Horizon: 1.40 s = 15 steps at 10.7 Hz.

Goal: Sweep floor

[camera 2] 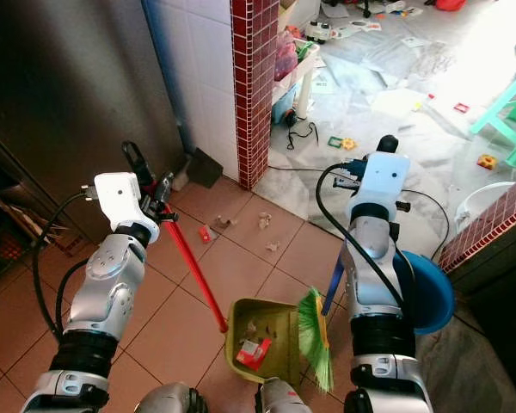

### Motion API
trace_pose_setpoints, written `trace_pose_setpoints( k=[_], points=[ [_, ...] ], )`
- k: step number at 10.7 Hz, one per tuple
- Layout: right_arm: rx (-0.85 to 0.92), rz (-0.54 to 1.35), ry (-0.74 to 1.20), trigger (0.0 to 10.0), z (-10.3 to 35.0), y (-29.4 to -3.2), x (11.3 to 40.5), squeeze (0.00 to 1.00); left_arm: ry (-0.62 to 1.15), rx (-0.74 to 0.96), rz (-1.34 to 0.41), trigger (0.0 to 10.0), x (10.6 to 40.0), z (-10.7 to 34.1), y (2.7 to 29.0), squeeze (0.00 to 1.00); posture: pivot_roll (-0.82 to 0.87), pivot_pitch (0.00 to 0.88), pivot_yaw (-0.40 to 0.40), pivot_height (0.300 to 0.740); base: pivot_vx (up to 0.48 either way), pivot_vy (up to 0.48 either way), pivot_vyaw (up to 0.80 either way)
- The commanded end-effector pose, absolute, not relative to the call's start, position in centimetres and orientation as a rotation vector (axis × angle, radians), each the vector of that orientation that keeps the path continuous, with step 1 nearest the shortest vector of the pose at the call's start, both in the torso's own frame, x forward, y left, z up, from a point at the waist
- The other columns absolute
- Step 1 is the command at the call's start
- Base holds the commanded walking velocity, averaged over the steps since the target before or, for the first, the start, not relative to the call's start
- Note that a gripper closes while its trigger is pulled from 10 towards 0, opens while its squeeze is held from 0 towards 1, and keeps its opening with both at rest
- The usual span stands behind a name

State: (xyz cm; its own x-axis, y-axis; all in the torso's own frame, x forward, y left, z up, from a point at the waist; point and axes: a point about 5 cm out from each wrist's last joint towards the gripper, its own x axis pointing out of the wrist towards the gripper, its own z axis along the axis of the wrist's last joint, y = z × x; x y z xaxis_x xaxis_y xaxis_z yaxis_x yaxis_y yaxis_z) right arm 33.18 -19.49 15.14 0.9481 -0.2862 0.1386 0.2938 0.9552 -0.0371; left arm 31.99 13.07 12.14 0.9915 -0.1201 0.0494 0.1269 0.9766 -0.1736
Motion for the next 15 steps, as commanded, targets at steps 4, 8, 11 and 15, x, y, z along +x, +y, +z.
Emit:
trace_pose_setpoints(
  k=[4, 8, 11, 15],
  points=[
    [-0.066, -0.31, -0.118, 10.0, 14.9, -19.7, 33.0, 0.0, -0.068, -0.188, -0.134, 10.0, 31.9, 13.3, 13.1, 0.0, -0.09, 0.049, 0.031, 0.74, 0.0, 0.174, -0.8],
    [-0.042, -0.256, -0.1, 10.0, 14.2, -18.9, 33.3, 0.0, -0.07, -0.185, -0.135, 10.0, 32.2, 13.5, 13.3, 0.0, -0.09, 0.027, 0.035, 0.74, 0.0, 0.48, -0.8],
    [-0.032, -0.243, -0.099, 10.0, 14.1, -18.4, 33.4, 0.0, -0.068, -0.183, -0.125, 10.0, 32.3, 13.6, 13.7, 0.0, -0.08, 0.019, 0.034, 0.74, 0.0, 0.48, -0.8],
    [-0.059, -0.252, -0.103, 10.0, 14.2, -18.8, 33.5, 0.0, -0.073, -0.194, -0.12, 10.0, 32.3, 13.8, 13.7, 0.0, -0.08, 0.028, 0.031, 0.74, 0.0, 0.072, -0.8]
  ],
)
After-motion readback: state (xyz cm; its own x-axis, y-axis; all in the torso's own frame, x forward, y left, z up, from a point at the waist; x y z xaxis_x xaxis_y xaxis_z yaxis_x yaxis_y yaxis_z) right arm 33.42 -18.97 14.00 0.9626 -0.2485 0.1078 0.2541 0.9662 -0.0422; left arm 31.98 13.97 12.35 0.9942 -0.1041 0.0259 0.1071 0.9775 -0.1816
